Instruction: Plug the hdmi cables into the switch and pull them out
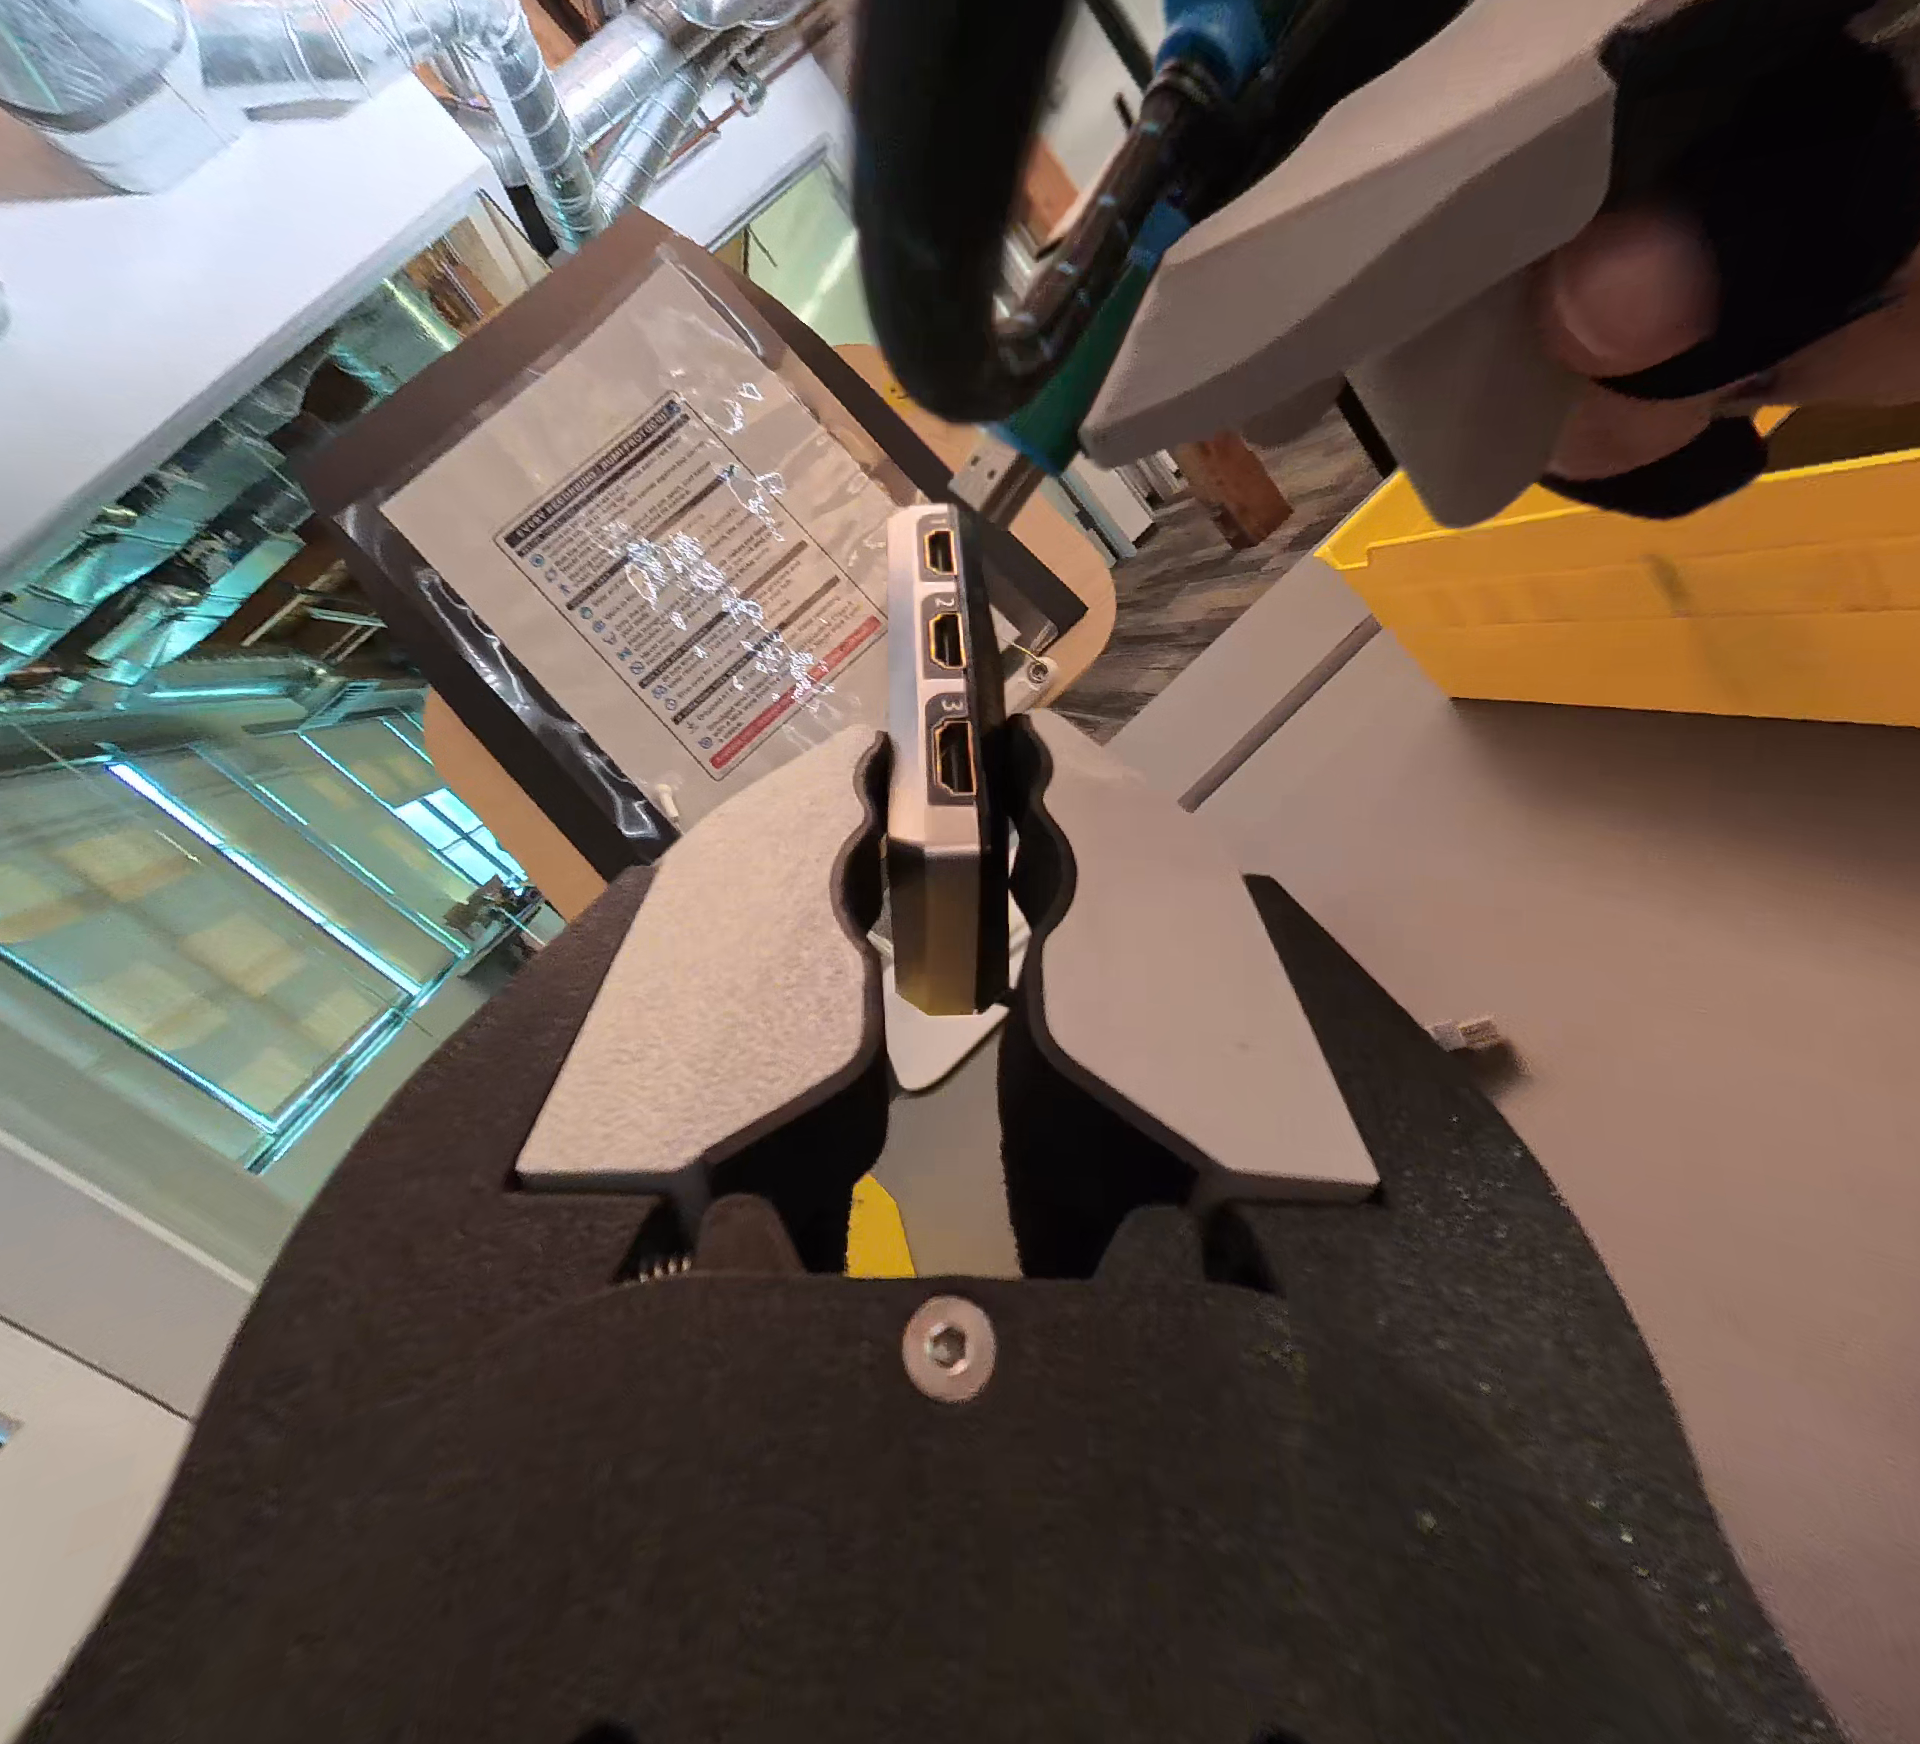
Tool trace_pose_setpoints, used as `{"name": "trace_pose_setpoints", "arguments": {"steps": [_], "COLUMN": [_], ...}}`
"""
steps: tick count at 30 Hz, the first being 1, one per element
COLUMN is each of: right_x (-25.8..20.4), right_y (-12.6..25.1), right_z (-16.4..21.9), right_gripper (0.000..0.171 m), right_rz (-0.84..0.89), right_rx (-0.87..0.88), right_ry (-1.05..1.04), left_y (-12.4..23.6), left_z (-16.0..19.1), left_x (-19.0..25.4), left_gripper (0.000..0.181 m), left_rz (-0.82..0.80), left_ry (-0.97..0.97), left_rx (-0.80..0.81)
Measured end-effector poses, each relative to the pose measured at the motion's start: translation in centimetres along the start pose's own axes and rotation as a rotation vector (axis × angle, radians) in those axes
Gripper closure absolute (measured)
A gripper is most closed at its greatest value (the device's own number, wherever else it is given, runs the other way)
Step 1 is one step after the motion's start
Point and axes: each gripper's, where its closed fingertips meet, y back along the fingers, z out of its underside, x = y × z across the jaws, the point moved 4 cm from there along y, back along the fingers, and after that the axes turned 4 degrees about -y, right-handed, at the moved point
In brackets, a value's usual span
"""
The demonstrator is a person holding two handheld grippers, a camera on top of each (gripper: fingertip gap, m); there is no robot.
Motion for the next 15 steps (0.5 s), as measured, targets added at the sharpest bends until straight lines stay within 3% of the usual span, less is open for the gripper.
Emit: {"name": "trace_pose_setpoints", "arguments": {"steps": [1,6,15], "right_x": [0.0,1.3,1.3], "right_y": [-0.1,-0.2,-1.1], "right_z": [0.0,0.9,1.8], "right_gripper": [0.149,0.149,0.149], "right_rz": [-0.028,-0.065,0.013], "right_rx": [0.031,0.078,-0.061], "right_ry": [-0.071,-0.352,-0.418], "left_y": [0.0,0.1,0.0], "left_z": [-0.1,0.0,0.5], "left_x": [0.0,0.1,0.0], "left_gripper": [0.161,0.161,0.161], "left_rz": [-0.004,-0.015,-0.034], "left_ry": [-0.005,-0.046,-0.139], "left_rx": [0.005,0.001,-0.048]}}
